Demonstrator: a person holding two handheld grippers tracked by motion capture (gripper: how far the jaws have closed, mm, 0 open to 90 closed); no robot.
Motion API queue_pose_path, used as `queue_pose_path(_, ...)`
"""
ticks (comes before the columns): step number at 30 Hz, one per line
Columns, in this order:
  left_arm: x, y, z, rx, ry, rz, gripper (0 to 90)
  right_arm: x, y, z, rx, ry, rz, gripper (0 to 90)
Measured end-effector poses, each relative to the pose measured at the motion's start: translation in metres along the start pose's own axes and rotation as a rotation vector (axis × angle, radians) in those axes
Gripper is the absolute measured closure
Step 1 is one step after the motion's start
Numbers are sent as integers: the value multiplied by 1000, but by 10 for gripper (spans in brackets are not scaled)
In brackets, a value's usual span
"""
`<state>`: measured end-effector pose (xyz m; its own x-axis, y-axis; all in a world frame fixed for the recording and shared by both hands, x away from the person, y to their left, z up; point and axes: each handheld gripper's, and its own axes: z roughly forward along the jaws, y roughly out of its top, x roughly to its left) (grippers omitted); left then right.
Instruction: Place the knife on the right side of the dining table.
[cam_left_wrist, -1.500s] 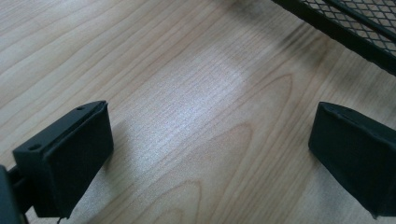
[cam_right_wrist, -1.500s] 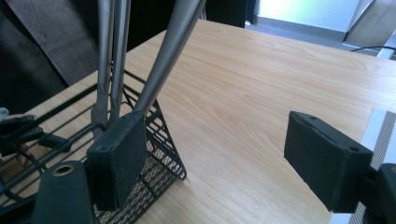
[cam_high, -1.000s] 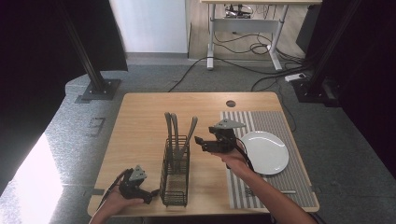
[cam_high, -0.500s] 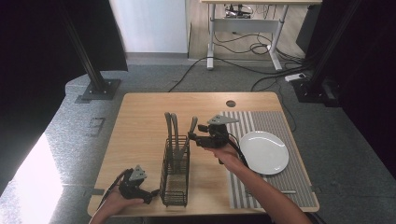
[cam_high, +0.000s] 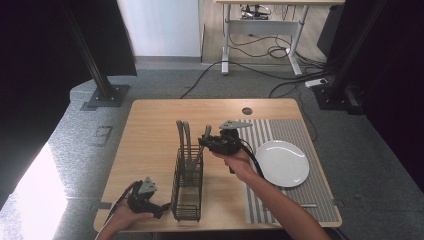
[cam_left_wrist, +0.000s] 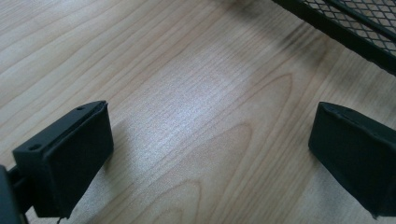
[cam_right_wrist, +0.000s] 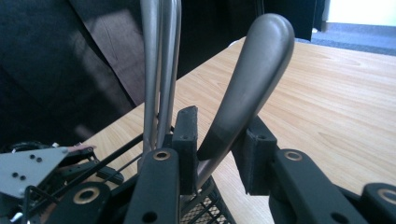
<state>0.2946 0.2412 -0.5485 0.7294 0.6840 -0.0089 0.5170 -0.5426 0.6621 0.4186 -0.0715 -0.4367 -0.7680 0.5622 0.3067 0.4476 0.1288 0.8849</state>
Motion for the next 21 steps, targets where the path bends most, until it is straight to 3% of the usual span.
queue_pose_path(5, 0, 0, 0, 0, 0, 0, 0, -3, 0, -1, -14, 44, 61, 754)
queue_pose_path(12, 0, 0, 0, 0, -1, 0, 0, 5, 4, -10, -76, 98, 95, 824)
queue_pose_path(21, 0, 0, 0, 1, -1, 2, 0, 10, 11, -30, -139, 100, 82, 829)
